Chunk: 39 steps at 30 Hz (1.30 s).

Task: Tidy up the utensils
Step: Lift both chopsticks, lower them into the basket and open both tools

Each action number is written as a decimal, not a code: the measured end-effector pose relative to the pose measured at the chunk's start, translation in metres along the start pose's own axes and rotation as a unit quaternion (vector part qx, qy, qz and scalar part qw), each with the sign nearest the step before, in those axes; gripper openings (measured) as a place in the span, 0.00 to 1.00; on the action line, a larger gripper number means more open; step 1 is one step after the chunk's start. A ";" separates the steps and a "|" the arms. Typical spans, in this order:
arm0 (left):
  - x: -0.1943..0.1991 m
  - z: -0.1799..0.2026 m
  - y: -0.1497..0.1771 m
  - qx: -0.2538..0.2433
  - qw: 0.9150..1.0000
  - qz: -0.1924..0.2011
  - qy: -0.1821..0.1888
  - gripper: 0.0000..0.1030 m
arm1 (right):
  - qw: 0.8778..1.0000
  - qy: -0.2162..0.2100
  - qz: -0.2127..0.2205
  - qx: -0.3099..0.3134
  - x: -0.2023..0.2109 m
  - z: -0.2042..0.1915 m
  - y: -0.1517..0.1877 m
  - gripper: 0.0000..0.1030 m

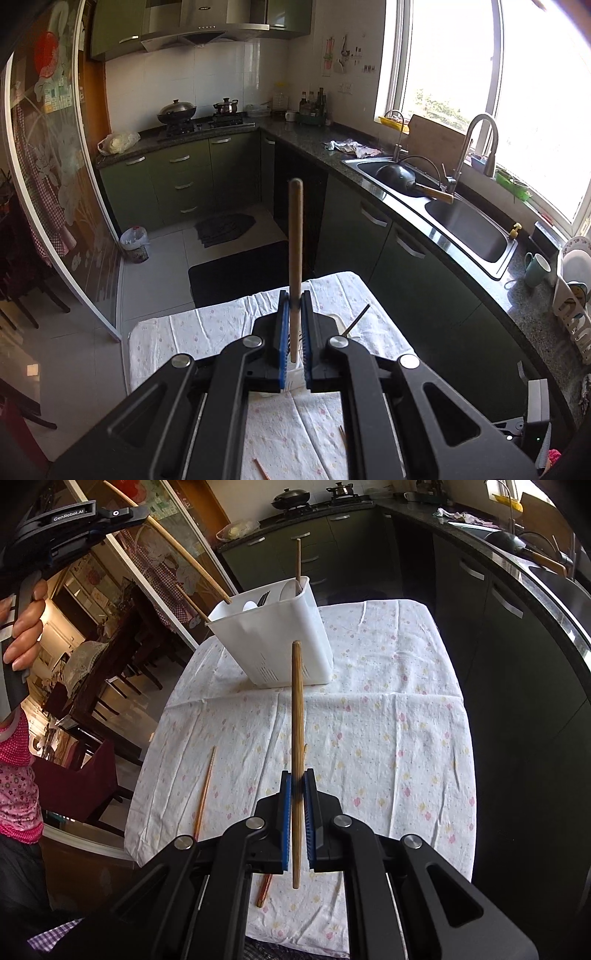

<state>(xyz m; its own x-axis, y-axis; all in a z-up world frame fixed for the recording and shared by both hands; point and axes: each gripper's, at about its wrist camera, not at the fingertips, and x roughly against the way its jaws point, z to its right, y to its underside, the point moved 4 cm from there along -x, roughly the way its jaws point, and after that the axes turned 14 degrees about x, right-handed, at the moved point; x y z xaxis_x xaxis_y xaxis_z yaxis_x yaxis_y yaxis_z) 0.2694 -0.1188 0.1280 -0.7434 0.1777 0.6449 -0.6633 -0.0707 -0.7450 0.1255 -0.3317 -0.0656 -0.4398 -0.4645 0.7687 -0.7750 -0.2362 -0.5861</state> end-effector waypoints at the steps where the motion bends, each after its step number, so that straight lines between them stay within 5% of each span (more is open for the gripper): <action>1: -0.006 -0.002 0.000 0.000 1.000 0.002 -0.008 0.06 | 1.000 0.000 0.001 -0.001 0.001 0.001 0.000 0.07; 14: -0.080 -0.023 0.032 -0.015 0.995 -0.083 -0.058 0.08 | 0.999 -0.001 0.046 0.013 0.027 -0.008 -0.040 0.07; 17: -0.070 -0.024 0.033 -0.013 0.996 -0.077 -0.047 0.15 | 0.997 -0.002 0.072 0.020 0.038 -0.013 -0.068 0.07; 20: -0.051 -0.024 0.037 -0.006 0.997 -0.068 -0.028 0.34 | 0.994 -0.002 0.109 0.022 0.052 -0.018 -0.107 0.07; 27: -0.003 -0.028 0.070 -0.005 0.998 -0.066 0.006 0.40 | 0.979 0.027 0.204 0.013 0.073 -0.024 -0.207 0.07; 33: 0.017 -0.048 0.113 -0.013 0.996 -0.091 0.010 0.41 | 0.967 0.092 0.238 -0.007 0.045 -0.012 -0.254 0.07; 39: 0.010 -0.081 0.151 0.002 0.991 -0.137 -0.009 0.41 | 0.967 0.124 0.220 -0.024 -0.019 0.007 -0.246 0.07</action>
<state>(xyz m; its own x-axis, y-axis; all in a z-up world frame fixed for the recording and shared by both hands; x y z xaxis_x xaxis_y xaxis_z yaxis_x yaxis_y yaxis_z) 0.1686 -0.0482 0.0082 -0.5372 0.1736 0.8254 -0.8404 -0.0267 -0.5413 0.3278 -0.2711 0.0623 -0.8225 -0.2909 0.4888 -0.5057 -0.0192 -0.8625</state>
